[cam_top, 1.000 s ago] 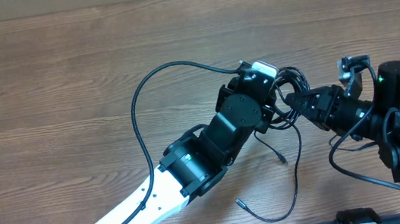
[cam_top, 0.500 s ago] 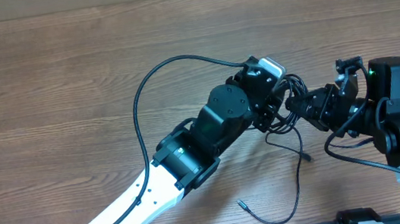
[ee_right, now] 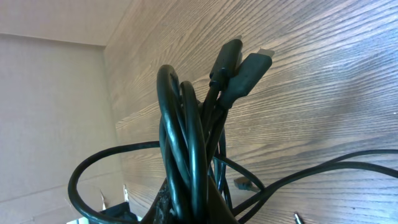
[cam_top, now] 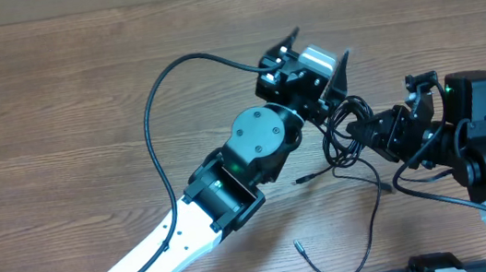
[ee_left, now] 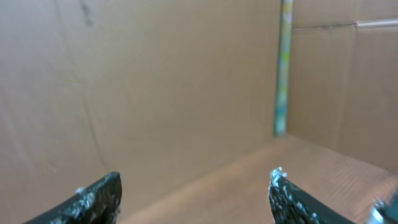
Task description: Untangle cables
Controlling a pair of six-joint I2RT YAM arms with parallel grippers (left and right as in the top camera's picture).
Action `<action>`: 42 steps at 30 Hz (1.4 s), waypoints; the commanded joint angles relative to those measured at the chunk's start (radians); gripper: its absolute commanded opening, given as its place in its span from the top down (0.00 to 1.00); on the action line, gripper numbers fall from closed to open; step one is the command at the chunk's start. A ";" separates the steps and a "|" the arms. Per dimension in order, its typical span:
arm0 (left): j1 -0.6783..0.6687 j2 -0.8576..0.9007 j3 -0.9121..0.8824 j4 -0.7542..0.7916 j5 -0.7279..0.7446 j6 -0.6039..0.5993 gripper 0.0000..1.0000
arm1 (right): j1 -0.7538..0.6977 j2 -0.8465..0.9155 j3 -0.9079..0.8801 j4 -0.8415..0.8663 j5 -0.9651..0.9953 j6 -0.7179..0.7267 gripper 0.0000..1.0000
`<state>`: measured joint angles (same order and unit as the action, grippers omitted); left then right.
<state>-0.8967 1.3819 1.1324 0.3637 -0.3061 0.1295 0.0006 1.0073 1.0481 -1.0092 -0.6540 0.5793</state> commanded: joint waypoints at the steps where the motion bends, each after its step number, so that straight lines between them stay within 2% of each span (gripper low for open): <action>1: -0.001 -0.017 0.016 0.026 -0.060 0.076 0.24 | 0.004 -0.003 0.001 0.010 0.000 -0.011 0.96; 4: -0.001 -0.017 0.016 -0.027 -0.061 0.076 0.25 | 0.004 -0.003 0.001 0.009 0.000 -0.012 0.96; 7: -0.001 -0.017 0.016 -0.153 -0.064 0.076 0.27 | 0.004 -0.003 0.001 0.009 0.004 -0.011 0.96; 10: -0.001 -0.017 0.016 -0.265 -0.087 0.067 0.20 | 0.004 -0.003 0.001 0.008 0.010 -0.011 0.96; 11: -0.001 -0.017 0.016 -0.298 -0.128 0.043 0.05 | 0.004 -0.003 0.001 0.008 0.010 -0.011 0.96; 12: -0.001 -0.017 0.016 -0.341 -0.227 -0.026 0.00 | 0.004 -0.003 0.001 0.008 0.010 -0.011 0.96; 14: 0.000 -0.017 0.016 -0.433 -0.433 -0.182 0.00 | 0.004 -0.003 0.001 0.008 0.010 -0.011 0.96; 15: 0.000 -0.017 0.016 -0.469 -0.488 -0.234 0.01 | 0.004 -0.003 0.001 0.008 0.010 -0.011 0.96; 17: 0.005 -0.017 0.016 -0.528 -0.494 -0.304 0.01 | 0.004 -0.003 0.001 0.010 0.010 -0.011 0.96; 20: 0.019 -0.017 0.016 -0.610 -0.326 -0.326 0.00 | 0.004 -0.003 0.001 0.012 0.010 -0.011 0.96; 24: 0.066 -0.017 0.016 -0.723 -0.186 -0.521 0.00 | 0.004 -0.003 0.001 0.011 0.008 -0.011 0.96; 26: 0.110 -0.017 0.016 -0.761 -0.060 -0.581 0.00 | 0.004 -0.003 0.001 0.011 0.006 -0.011 0.96; 30: 0.210 -0.017 0.016 -0.760 0.219 -0.582 0.00 | 0.004 -0.003 0.001 0.011 0.006 -0.011 0.96; 37: 0.336 -0.015 0.011 -0.756 0.585 -0.564 0.00 | 0.004 -0.004 0.001 0.011 0.006 -0.011 0.96; 42: 0.337 -0.015 -0.032 -0.740 0.677 -0.544 0.02 | 0.004 -0.004 0.001 0.011 0.006 -0.012 0.96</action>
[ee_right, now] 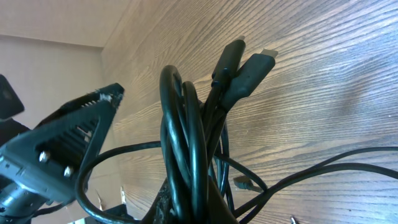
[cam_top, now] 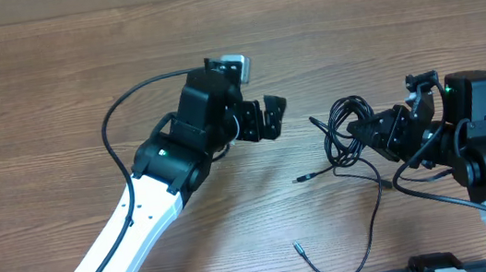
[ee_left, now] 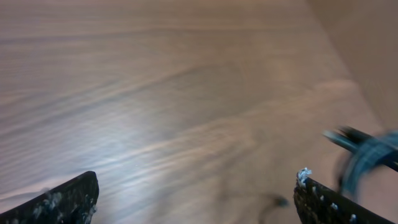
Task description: Untangle cables
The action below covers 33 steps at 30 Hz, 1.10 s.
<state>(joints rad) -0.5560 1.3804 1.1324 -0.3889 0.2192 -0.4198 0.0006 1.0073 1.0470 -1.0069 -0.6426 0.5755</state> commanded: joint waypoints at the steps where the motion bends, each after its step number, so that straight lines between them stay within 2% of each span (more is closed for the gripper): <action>1: -0.007 -0.014 -0.056 0.038 0.174 0.005 0.03 | 0.004 -0.004 0.002 0.009 -0.006 -0.014 0.96; 6: -0.007 -0.014 -0.203 0.227 0.243 -0.059 0.08 | 0.003 -0.004 0.002 0.006 -0.005 -0.027 0.97; 13: -0.011 -0.015 -0.432 0.706 0.352 -0.216 0.11 | 0.003 -0.003 0.002 0.007 -0.005 -0.027 0.96; 18: -0.044 -0.015 -0.541 0.929 0.346 -0.277 0.09 | 0.003 -0.003 0.002 0.010 -0.005 -0.027 0.96; 23: -0.092 -0.015 -0.577 1.000 0.337 -0.276 0.06 | 0.003 -0.003 0.002 0.016 -0.006 -0.026 0.96; 33: -0.132 -0.014 -0.577 1.090 0.171 -0.341 0.01 | 0.004 -0.003 0.002 0.022 -0.032 -0.027 0.96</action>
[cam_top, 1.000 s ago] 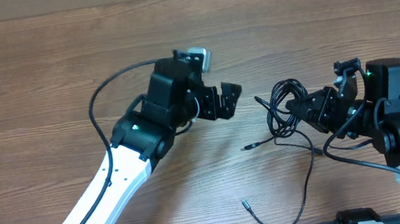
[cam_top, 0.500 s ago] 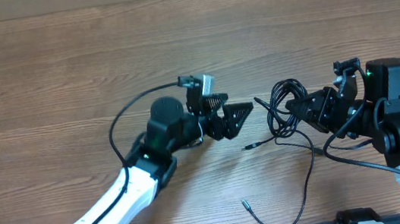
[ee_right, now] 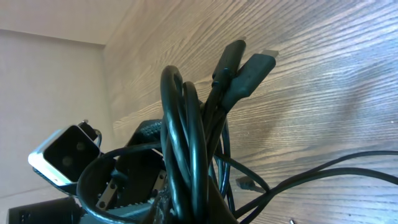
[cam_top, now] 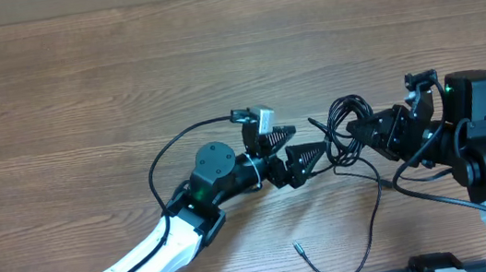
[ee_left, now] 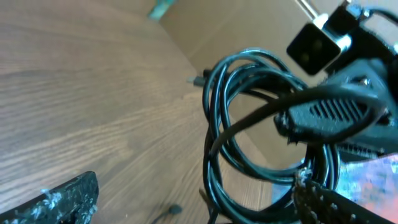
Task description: Untangle cables
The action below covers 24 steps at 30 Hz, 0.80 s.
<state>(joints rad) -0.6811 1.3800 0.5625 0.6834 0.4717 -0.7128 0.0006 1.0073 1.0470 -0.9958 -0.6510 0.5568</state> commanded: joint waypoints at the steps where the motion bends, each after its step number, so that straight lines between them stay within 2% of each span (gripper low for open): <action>1: -0.007 -0.014 -0.007 0.024 -0.096 -0.059 0.00 | 0.004 -0.003 0.002 0.011 -0.024 -0.008 0.96; 5: -0.008 -0.013 -0.007 0.029 -0.143 -0.097 0.00 | 0.004 -0.003 0.002 0.021 -0.052 -0.008 0.96; 11: -0.016 -0.012 -0.007 0.035 -0.150 -0.097 0.01 | 0.004 -0.003 0.002 0.032 -0.078 -0.008 0.96; 24: -0.072 -0.012 -0.006 0.077 -0.270 -0.096 0.00 | 0.004 -0.004 0.002 0.036 -0.111 -0.008 0.96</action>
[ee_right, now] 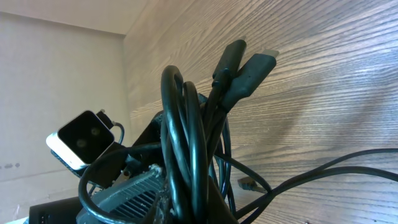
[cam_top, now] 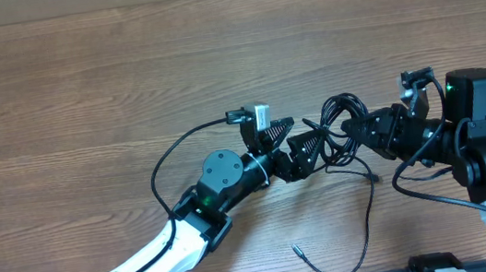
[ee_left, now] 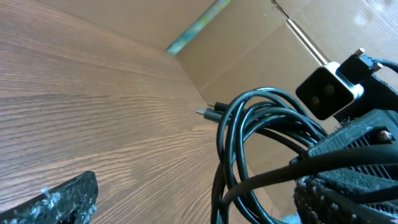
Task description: Untangle cables
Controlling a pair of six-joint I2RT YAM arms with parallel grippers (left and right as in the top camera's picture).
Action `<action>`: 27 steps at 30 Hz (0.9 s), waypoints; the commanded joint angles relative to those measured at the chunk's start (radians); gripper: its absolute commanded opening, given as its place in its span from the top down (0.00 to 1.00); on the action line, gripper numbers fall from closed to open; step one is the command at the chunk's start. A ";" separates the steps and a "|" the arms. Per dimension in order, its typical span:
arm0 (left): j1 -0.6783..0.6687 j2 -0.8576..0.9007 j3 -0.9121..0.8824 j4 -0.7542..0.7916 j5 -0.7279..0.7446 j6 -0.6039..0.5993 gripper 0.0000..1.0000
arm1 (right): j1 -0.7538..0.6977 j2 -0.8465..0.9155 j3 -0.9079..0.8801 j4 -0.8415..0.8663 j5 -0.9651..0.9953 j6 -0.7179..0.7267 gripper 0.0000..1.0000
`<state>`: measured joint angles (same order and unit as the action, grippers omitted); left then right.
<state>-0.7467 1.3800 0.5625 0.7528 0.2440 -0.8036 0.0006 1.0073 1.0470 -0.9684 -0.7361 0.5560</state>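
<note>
A tangled bundle of black cables (cam_top: 341, 116) hangs above the wooden table (cam_top: 78, 82), and my right gripper (cam_top: 365, 130) is shut on it. In the right wrist view the cable loops (ee_right: 185, 143) stand upright with two plugs (ee_right: 244, 67) on top. My left gripper (cam_top: 312, 143) is open, low on the bundle's left side. In the left wrist view one of the loops (ee_left: 239, 146) stands between its two fingers (ee_left: 65, 198). Neither left finger touches the cable as far as I can tell.
A long loose tail (cam_top: 371, 218) runs from the bundle toward the near edge and ends in a small plug (cam_top: 298, 250). Another short end (cam_top: 373, 176) lies below the right gripper. Cardboard walls (ee_left: 261, 43) stand behind the table.
My left gripper has moved right and now has the bundle's loops between its open fingers. The bundle in my right gripper sits slightly farther left. The right gripper is still shut on it.
My left gripper was up against the bundle, facing the back wall. Then it was well off to the left, open and apart from the cables. Then it came in low from the left, and now it straddles the loops. My right gripper held the bundle throughout.
</note>
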 commanded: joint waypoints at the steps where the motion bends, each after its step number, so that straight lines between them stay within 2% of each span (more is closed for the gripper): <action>1: -0.006 -0.012 -0.006 0.009 -0.047 -0.005 0.00 | 0.004 -0.004 0.002 0.009 -0.027 -0.008 0.96; 3: -0.007 -0.012 -0.006 0.012 -0.067 -0.005 0.05 | 0.004 -0.003 0.002 0.009 -0.029 -0.008 0.96; 6: -0.007 -0.012 -0.006 0.013 -0.088 -0.005 0.20 | 0.004 -0.003 0.002 0.009 -0.029 -0.008 0.96; 9: -0.008 -0.012 -0.006 0.016 -0.087 -0.006 0.27 | 0.004 -0.003 0.002 0.009 -0.029 -0.028 0.96; 17: -0.026 -0.011 -0.006 0.069 -0.100 -0.005 0.23 | 0.004 -0.003 0.002 0.009 -0.039 -0.031 0.96; 24: -0.027 -0.010 -0.006 0.074 -0.114 -0.005 0.23 | 0.004 -0.003 0.002 0.010 -0.068 -0.034 0.96; 27: -0.027 -0.010 -0.006 0.074 -0.114 -0.005 0.27 | 0.004 -0.003 0.002 0.012 -0.078 -0.035 0.96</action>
<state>-0.7673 1.3800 0.5621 0.8207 0.1448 -0.8131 0.0006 1.0073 1.0470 -0.9653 -0.7761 0.5350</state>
